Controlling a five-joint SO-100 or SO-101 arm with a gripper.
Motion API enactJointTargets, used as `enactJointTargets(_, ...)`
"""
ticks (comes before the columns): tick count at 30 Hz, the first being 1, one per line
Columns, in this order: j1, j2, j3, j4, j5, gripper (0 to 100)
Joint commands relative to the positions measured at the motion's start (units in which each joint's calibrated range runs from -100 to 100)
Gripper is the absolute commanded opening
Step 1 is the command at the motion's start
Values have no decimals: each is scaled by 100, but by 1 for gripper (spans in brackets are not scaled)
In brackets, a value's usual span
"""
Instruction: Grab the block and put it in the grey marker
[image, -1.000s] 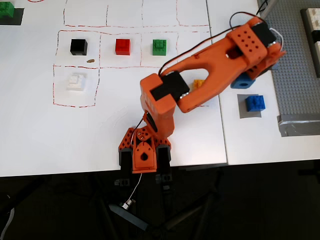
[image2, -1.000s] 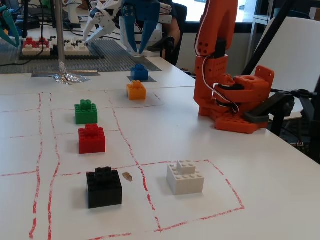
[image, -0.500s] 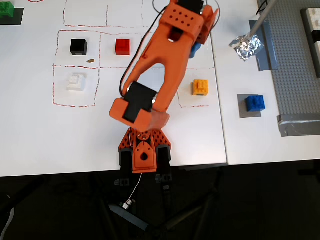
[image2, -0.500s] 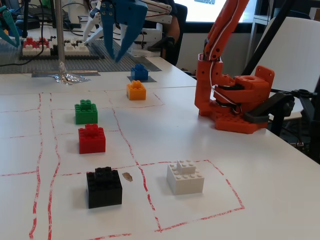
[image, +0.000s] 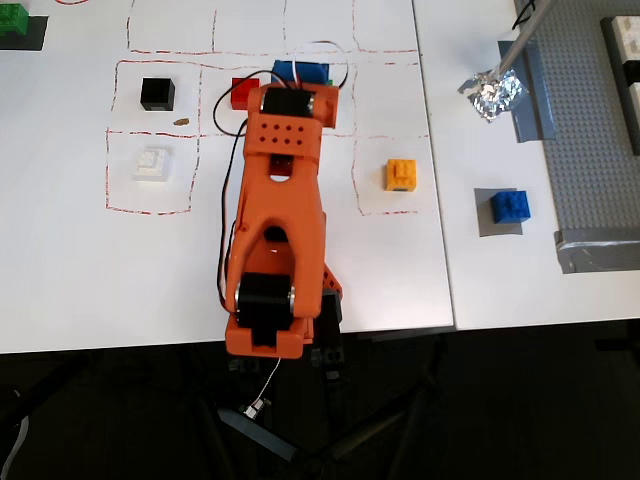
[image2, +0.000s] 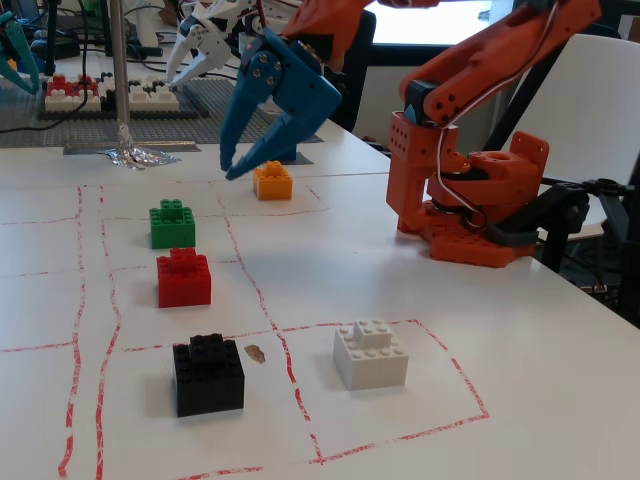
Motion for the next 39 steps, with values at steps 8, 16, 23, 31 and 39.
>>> enactJointTargets(8, -827, -2005, 1914, -669, -391, 0)
enactJointTargets(16, -959, -3324, 2911, -465, -440, 0)
enactJointTargets(23, -880, -3927, 3084, -73, -381, 0)
enactJointTargets(31, -818, -4228, 3084, 278, -396, 0)
enactJointTargets(39, -836, -4271, 3084, 335, -381, 0)
